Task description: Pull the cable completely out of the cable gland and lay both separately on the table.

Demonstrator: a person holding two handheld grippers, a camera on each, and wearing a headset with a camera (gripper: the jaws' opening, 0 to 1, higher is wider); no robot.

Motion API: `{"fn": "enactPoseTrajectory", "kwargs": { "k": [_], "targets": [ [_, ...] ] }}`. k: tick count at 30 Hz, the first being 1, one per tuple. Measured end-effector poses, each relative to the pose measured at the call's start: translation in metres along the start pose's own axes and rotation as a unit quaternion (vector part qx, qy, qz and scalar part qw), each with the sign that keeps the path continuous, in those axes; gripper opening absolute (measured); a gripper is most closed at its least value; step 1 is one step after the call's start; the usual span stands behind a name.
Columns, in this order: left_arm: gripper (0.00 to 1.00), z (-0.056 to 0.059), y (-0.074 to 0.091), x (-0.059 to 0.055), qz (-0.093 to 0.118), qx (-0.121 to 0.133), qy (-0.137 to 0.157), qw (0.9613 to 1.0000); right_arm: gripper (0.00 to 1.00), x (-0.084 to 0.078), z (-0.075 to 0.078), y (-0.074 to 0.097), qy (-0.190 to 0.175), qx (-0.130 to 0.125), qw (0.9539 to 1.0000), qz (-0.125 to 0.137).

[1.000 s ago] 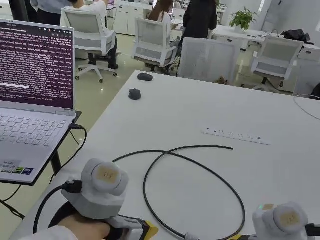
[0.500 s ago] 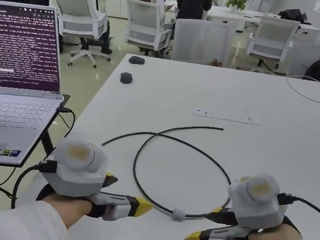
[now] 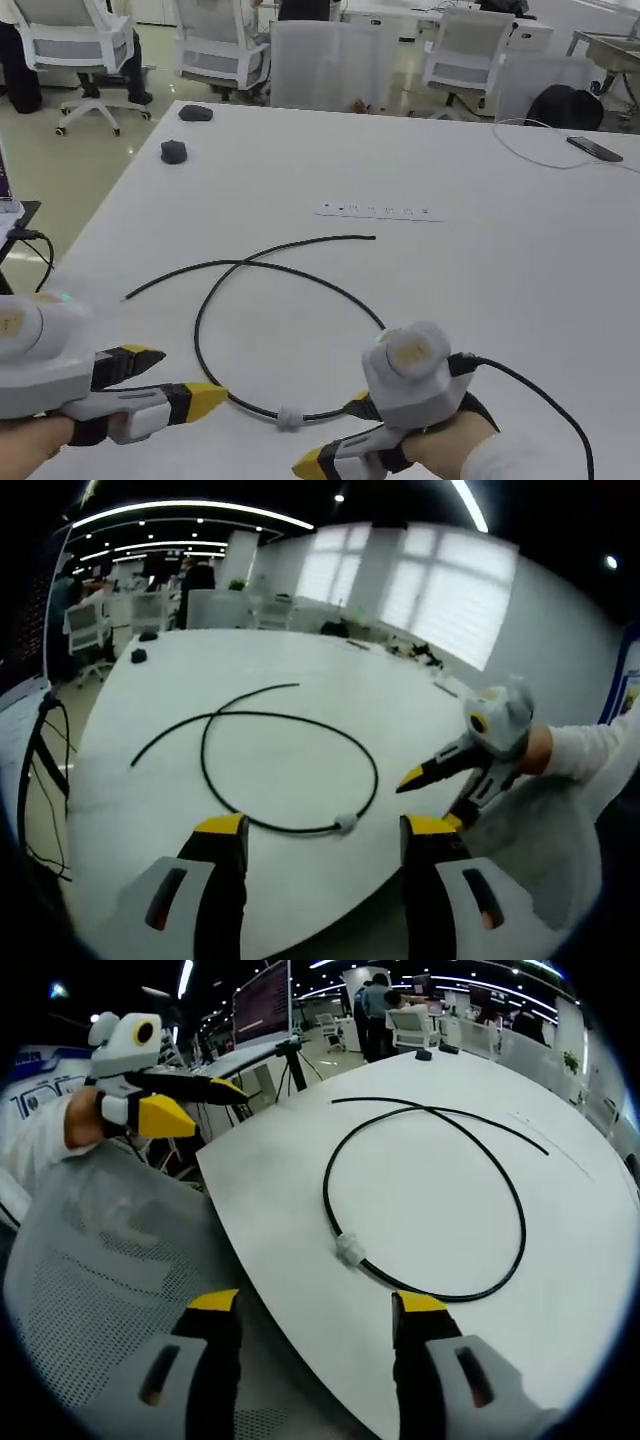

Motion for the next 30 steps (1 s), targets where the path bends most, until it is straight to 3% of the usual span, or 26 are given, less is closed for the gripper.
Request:
{"fn": "enactPoseTrajectory", "kwargs": {
  "k": [4,6,16,21,27,30],
  "targets": [
    [0.61,0.002,0.000,0.002,-0.003,0.015,-0.032,0.9994,0.63,-0.011,0.004,-0.001,0.027,-0.018,0.9988,-0.035],
    [0.63,0.007,-0.002,0.002,-0.004,0.007,-0.029,0.9995,0.65,-0.005,0.006,0.001,0.045,-0.032,0.9981,-0.027],
    [0.68,0.004,-0.005,-0.005,-0.030,0.016,-0.051,0.9981,0.67,0.005,0.024,0.012,0.011,-0.056,0.9984,0.004],
    [0.69,0.001,-0.005,-0.008,-0.038,0.022,-0.055,0.9975,0.66,0.011,0.020,0.012,0.001,-0.042,0.9989,0.018],
    [0.69,-0.003,-0.003,-0.007,-0.035,0.025,-0.051,0.9978,0.63,0.017,0.021,0.011,0.032,-0.041,0.9985,0.015],
    [0.67,-0.007,-0.003,-0.009,-0.037,0.030,-0.046,0.9978,0.59,0.020,0.019,0.008,0.033,-0.019,0.9992,0.013]
  ]
}}
Point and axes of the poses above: the centre of the closed fingertips' face, and the gripper's own axes: y roughly backward along the fingers, z roughly to its right, x roughly out of its top, the point moved 1 cm from there along y, roughly backward along the fingers, and after that the axes turned 5 degrees about -z, right-handed, at the moved point
